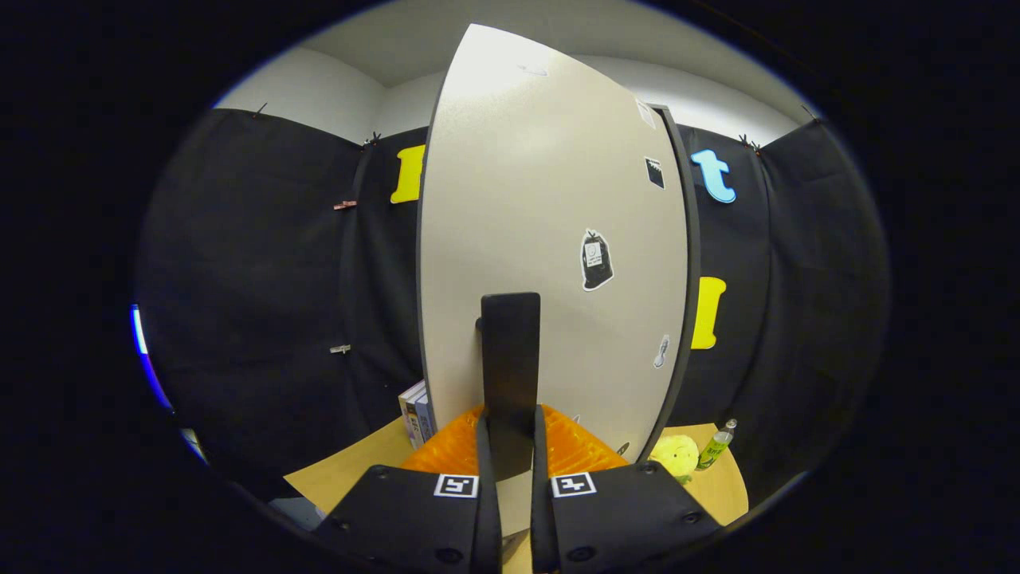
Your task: Open the shoe cabinet door, grab the shoes and put them into the shoe cabinet, then close the shoe cabinet door.
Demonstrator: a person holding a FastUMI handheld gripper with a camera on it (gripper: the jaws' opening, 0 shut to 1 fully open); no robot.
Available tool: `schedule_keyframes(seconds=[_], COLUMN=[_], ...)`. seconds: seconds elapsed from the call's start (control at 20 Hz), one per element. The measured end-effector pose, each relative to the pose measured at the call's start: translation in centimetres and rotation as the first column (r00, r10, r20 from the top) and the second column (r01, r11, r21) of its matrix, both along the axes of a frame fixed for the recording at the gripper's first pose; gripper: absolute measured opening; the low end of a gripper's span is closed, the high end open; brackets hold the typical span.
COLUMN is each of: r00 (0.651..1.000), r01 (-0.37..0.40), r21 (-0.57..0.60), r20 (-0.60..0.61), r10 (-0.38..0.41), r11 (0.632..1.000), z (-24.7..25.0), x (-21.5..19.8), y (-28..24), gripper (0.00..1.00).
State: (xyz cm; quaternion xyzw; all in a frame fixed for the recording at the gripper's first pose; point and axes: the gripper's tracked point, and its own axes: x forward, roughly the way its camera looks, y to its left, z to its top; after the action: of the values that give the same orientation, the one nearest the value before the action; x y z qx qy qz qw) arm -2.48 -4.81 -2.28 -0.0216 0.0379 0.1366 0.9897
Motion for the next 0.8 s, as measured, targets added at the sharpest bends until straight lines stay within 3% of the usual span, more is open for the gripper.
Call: schedule_keyframes(seconds=[0.35,0.8], r00=[1.0,0.989], r01=[0.019,0.145], r21=[0.001,0.006], r20=[-0.005,-0.013], r10=[-0.019,-0.144], r11=[1.0,0.989], z=[0.6,0.8], x=[-1.9,-3.9], y=[-4.4,-10.3], gripper=[0.18,0.17])
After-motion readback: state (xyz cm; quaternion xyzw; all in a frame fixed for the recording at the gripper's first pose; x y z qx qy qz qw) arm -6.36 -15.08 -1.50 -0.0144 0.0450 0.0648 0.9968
